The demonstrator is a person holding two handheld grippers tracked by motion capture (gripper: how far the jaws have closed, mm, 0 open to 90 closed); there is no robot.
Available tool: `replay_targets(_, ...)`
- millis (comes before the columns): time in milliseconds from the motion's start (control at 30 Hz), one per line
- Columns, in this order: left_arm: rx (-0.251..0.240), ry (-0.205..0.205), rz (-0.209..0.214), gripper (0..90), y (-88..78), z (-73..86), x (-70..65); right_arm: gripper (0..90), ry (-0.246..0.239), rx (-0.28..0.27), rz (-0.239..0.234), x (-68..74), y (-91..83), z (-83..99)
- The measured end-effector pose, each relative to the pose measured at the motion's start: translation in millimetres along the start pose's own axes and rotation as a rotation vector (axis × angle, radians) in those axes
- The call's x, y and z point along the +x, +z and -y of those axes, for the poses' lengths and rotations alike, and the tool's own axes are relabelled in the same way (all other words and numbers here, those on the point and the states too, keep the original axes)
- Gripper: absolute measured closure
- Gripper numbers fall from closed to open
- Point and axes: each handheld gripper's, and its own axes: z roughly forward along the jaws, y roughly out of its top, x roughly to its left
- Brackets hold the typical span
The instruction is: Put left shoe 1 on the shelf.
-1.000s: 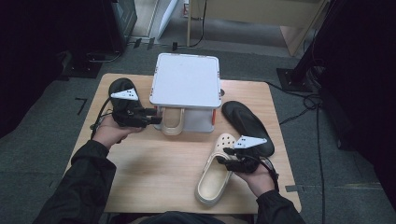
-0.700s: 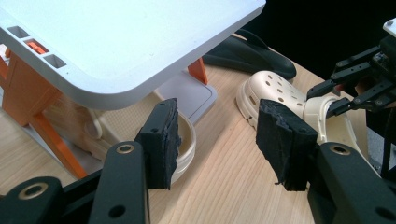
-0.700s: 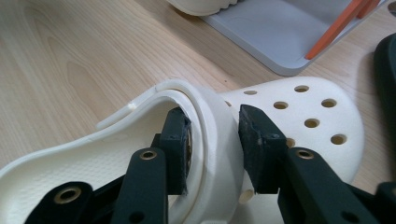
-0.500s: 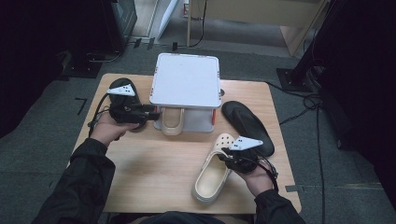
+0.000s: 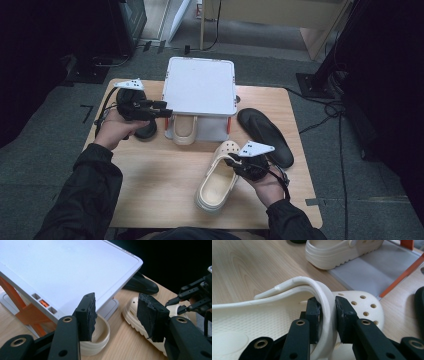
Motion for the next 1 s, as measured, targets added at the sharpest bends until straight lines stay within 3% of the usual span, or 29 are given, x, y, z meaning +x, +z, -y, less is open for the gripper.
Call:
replay_targets(233, 0.012, -0.035, -0.008, 50.2, 7.7, -4.4, 15.3, 75.7, -0.012, -0.009, -0.010, 0.0, 5.0, -7.9)
replay_targets(367, 0.025, -0.051, -0.023, 50.7, 15.7, -2.6, 23.6, 76.0, -0.045, -0.028, -0.011, 1.0, 10.8, -18.9)
replay_targets(500, 0.012, -0.061, -0.013, 51.8, 16.2, 0.4, 26.5, 76.1, -0.062, -0.033, -0.010, 1.4, 15.1, -25.9)
replay_targets(533, 0.009, -0.063, -0.011, 52.4, 16.0, 0.9, 27.0, 76.1, -0.087, -0.045, -0.001, -0.7, 19.6, -32.1)
replay_targets(667, 0.013, -0.053, -0.023, 53.5, 16.4, 0.8, 25.7, 76.1, -0.095, -0.056, 0.004, -3.9, 23.9, -39.7)
replay_targets(800, 0.021, -0.050, -0.024, 54.3, 16.7, -0.4, 26.0, 76.1, -0.133, -0.063, 0.027, -12.1, 35.9, -50.8)
replay_targets(1000, 0.018, -0.047, -0.029, 55.1, 16.6, 0.4, 25.5, 76.0, -0.144, -0.051, 0.053, -21.2, 53.4, -53.1)
